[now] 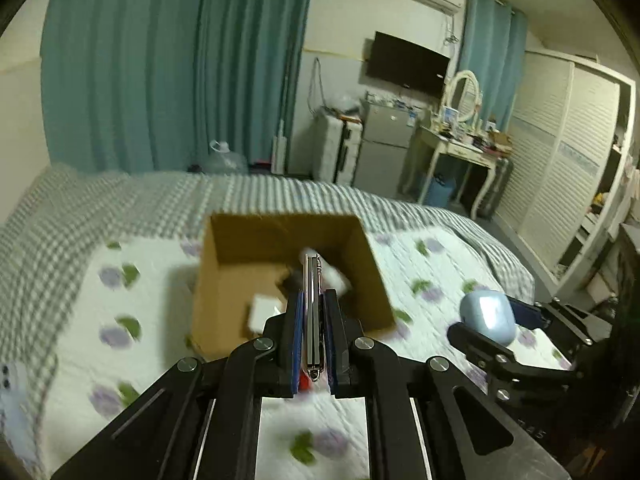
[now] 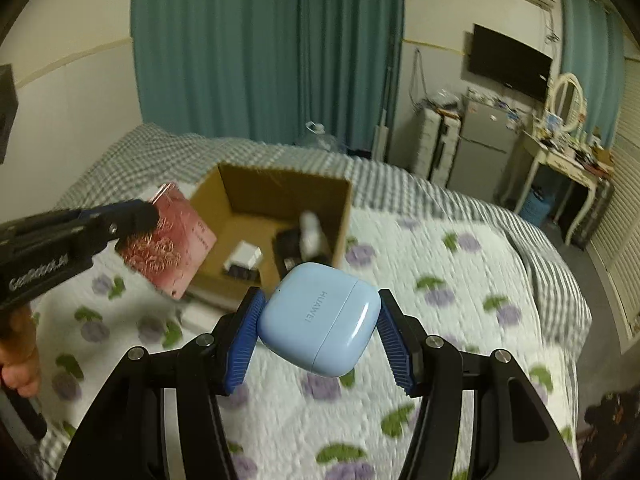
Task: Organize rigid objects
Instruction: 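Drop the pink card in the box with the left gripper while the right drops the earbud case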
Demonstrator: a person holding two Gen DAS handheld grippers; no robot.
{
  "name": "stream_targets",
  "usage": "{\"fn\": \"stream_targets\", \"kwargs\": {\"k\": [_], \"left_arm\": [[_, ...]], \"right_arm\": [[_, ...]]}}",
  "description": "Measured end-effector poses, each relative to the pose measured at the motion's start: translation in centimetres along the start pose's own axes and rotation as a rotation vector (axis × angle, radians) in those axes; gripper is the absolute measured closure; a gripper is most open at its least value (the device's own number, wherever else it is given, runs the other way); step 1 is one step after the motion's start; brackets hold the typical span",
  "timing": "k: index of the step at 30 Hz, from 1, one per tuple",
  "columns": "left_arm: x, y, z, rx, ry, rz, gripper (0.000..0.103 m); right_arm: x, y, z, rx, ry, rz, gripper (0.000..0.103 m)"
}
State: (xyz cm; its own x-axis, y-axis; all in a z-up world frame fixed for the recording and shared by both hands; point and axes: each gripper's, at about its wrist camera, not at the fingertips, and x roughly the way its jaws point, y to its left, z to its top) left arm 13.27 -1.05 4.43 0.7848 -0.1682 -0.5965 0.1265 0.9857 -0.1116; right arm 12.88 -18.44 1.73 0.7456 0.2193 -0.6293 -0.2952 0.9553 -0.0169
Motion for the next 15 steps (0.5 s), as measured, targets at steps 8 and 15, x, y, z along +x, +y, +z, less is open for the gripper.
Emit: {"fn": "stream_targets", "kwargs": {"k": [8, 15], "left_arm": [[7.4, 3.4, 2.4, 0.011, 0.050, 0.073, 0.093], [13.9, 4.5, 1.8, 0.053, 0.120, 0.074, 0.093]], "right_arm": [[6.5, 1.2, 5.6, -0.049, -0.021, 0.069, 0.047], [14.5, 1.7, 6.9, -0.095, 0.011, 0.102, 0.047]]}}
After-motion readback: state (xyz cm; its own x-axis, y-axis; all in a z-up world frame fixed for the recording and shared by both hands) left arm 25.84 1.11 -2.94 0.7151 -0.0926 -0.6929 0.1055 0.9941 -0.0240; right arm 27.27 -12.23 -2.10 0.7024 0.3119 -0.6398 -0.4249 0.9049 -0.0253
